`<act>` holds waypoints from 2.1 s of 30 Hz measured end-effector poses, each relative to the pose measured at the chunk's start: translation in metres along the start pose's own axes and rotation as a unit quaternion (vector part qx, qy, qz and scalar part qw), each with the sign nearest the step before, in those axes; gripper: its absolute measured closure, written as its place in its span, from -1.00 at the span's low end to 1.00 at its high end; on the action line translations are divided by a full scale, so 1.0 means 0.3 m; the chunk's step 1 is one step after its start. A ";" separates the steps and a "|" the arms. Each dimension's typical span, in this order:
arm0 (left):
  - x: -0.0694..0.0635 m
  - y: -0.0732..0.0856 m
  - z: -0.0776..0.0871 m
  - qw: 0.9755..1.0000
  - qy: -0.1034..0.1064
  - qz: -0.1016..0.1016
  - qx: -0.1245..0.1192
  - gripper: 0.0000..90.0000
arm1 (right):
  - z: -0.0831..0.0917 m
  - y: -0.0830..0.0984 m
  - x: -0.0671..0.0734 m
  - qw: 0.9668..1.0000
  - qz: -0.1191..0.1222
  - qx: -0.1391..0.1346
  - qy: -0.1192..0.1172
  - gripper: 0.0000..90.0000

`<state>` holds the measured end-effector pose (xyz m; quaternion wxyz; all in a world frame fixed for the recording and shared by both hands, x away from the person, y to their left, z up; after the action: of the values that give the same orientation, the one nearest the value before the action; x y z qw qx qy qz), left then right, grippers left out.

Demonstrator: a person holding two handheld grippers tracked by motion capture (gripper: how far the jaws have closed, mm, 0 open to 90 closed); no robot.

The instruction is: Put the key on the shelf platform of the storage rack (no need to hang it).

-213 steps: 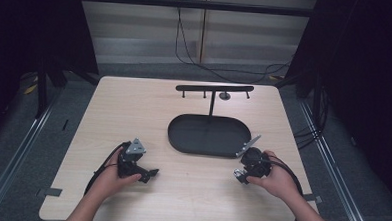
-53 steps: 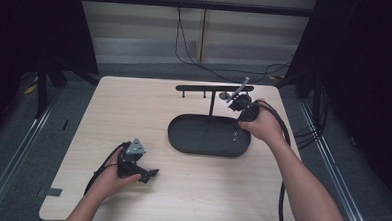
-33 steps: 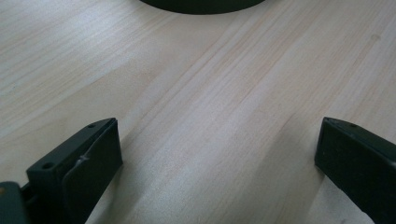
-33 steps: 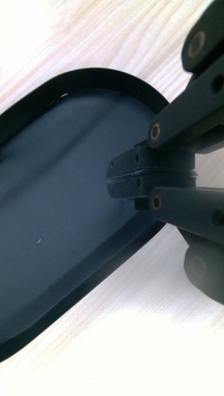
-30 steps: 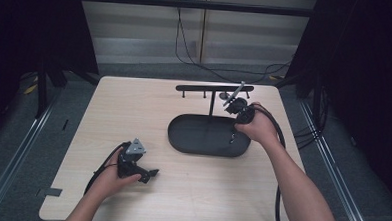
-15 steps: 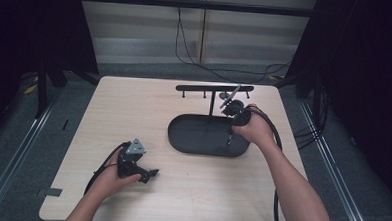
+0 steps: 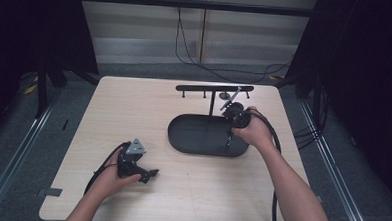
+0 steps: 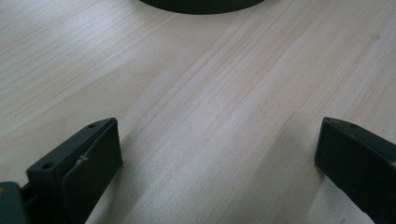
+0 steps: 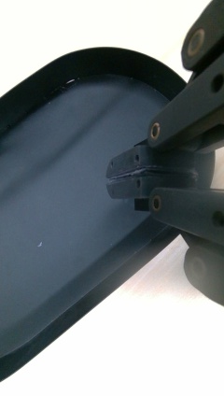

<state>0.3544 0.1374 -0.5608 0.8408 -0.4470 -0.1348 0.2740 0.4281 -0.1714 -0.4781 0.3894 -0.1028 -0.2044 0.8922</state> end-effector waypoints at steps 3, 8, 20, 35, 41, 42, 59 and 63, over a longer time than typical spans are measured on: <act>-0.001 0.000 0.000 1.000 0.001 0.002 0.000 -0.99 | -0.002 0.001 -0.003 1.000 0.002 -0.004 0.003 0.98; -0.001 0.000 0.000 1.000 0.001 0.001 0.000 -0.99 | -0.014 0.004 -0.003 1.000 0.003 -0.006 0.005 0.98; -0.001 0.000 0.000 1.000 0.001 0.002 0.000 -0.99 | -0.022 0.011 0.002 1.000 0.001 -0.003 -0.002 0.98; -0.001 0.000 0.000 1.000 0.001 0.002 0.000 -0.99 | -0.021 0.019 -0.005 1.000 -0.005 -0.010 0.001 0.98; -0.001 0.000 0.000 1.000 0.001 0.002 0.000 -1.00 | -0.018 0.013 -0.013 1.000 -0.008 -0.019 0.004 0.98; -0.001 0.000 0.000 1.000 0.001 0.002 0.000 -0.99 | -0.015 0.012 -0.014 1.000 -0.010 -0.019 0.005 0.98; 0.000 0.000 0.000 1.000 0.000 0.000 0.000 -1.00 | 0.001 -0.021 -0.019 0.999 -0.004 -0.030 0.012 0.95; 0.000 0.000 0.000 1.000 0.000 0.000 0.000 -1.00 | -0.002 -0.026 -0.017 0.999 -0.006 -0.034 0.011 0.95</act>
<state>0.3544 0.1374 -0.5609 0.8410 -0.4468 -0.1347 0.2737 0.4368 -0.1703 -0.4751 0.3932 -0.1247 -0.2314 0.8811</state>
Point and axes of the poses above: each handheld gripper's, and its own axes: z roughly backward along the jaws, y roughly out of its underside, x roughly to its left, the point moved 7 cm from there along -z, roughly forward along the jaws, and after that the axes turned 11 degrees about -x, right-handed, at the moved point
